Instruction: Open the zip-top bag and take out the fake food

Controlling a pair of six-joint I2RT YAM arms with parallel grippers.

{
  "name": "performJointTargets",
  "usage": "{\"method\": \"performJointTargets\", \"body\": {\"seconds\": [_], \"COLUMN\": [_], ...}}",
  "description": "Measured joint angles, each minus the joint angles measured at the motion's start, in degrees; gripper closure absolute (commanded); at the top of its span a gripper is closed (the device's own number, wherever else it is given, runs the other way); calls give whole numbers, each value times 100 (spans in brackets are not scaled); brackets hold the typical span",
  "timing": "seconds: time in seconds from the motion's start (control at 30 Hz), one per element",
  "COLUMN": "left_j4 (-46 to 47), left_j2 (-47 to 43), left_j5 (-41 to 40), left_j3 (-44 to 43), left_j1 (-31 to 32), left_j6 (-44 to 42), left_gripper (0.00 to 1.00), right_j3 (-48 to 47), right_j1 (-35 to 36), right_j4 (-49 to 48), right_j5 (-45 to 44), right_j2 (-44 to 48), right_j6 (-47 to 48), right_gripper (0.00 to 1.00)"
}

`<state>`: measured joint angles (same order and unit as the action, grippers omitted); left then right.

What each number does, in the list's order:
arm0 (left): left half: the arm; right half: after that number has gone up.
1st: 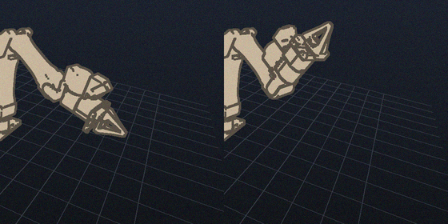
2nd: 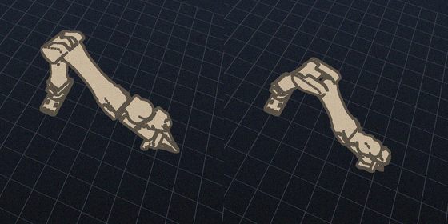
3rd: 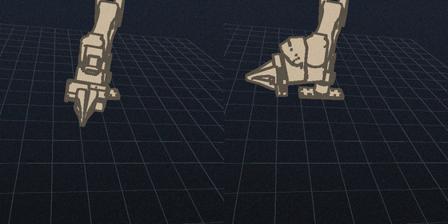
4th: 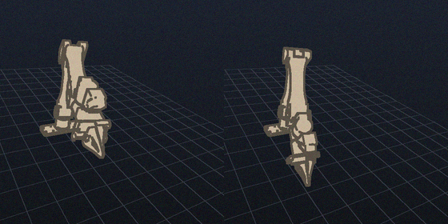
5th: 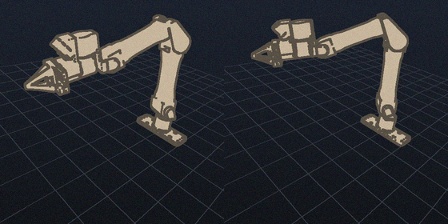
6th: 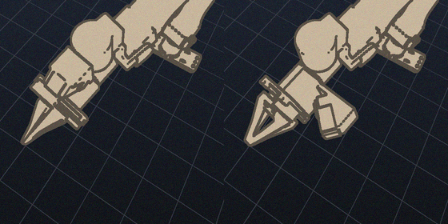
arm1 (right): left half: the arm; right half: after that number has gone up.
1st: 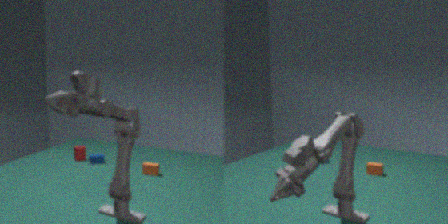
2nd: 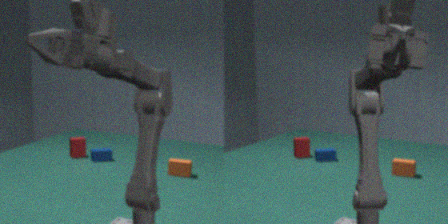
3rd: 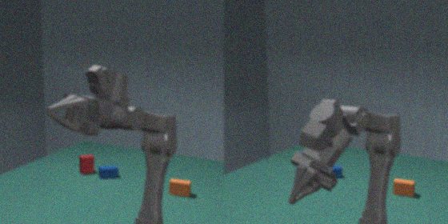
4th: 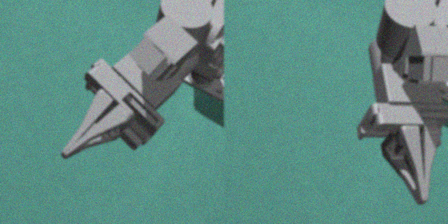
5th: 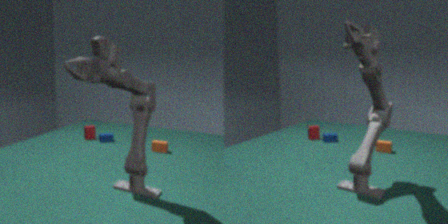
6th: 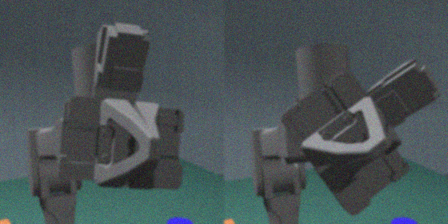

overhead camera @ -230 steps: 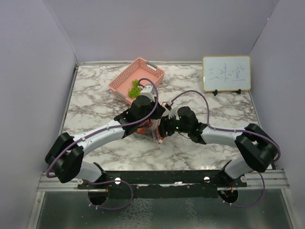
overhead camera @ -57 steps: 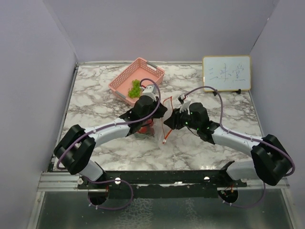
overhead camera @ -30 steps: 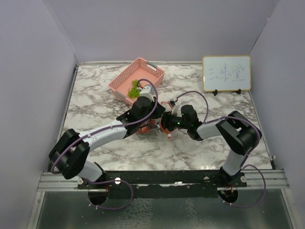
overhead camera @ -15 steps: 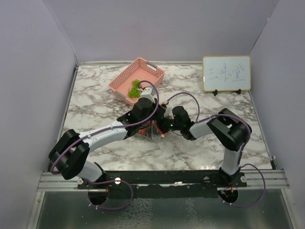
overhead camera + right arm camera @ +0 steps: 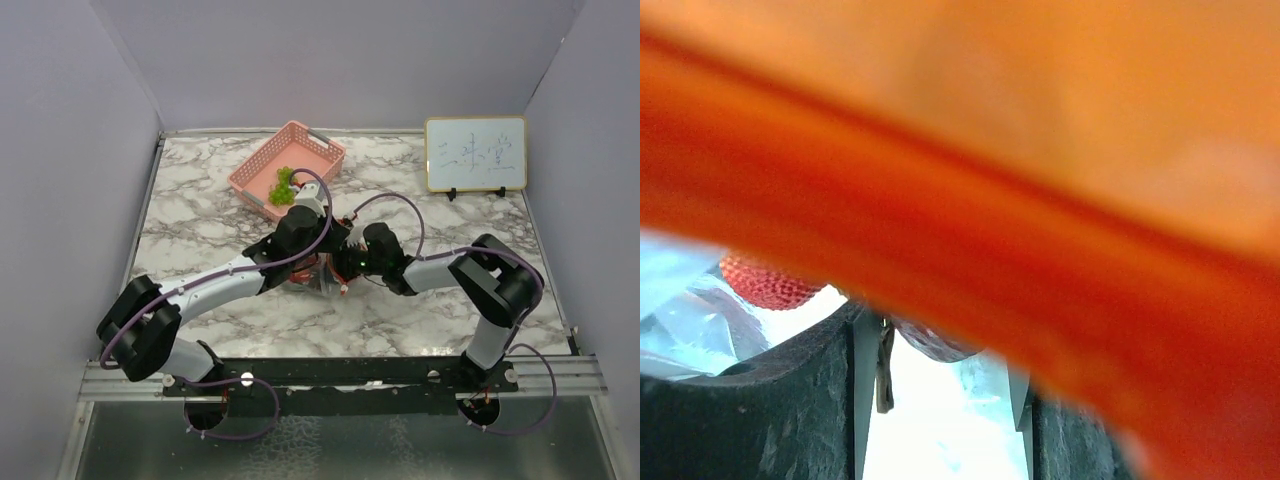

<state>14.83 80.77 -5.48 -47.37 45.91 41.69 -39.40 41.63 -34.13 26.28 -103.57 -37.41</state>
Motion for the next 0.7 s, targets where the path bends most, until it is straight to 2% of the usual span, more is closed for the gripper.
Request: {"method": "performJointTargets", "body": {"seconds": [0.7], "left_j4": [-46], "left_j2": [-245], "left_j5": [-105], "left_j3": [262], "left_j1": [-251], "left_j6": [127], "left_gripper": [100], "right_j3": [588], "right_j1": [44], "right_j4": [896], "right_j5": [-892], "right_j2": [1639], "right_j6": [107], "right_gripper": [69]}}
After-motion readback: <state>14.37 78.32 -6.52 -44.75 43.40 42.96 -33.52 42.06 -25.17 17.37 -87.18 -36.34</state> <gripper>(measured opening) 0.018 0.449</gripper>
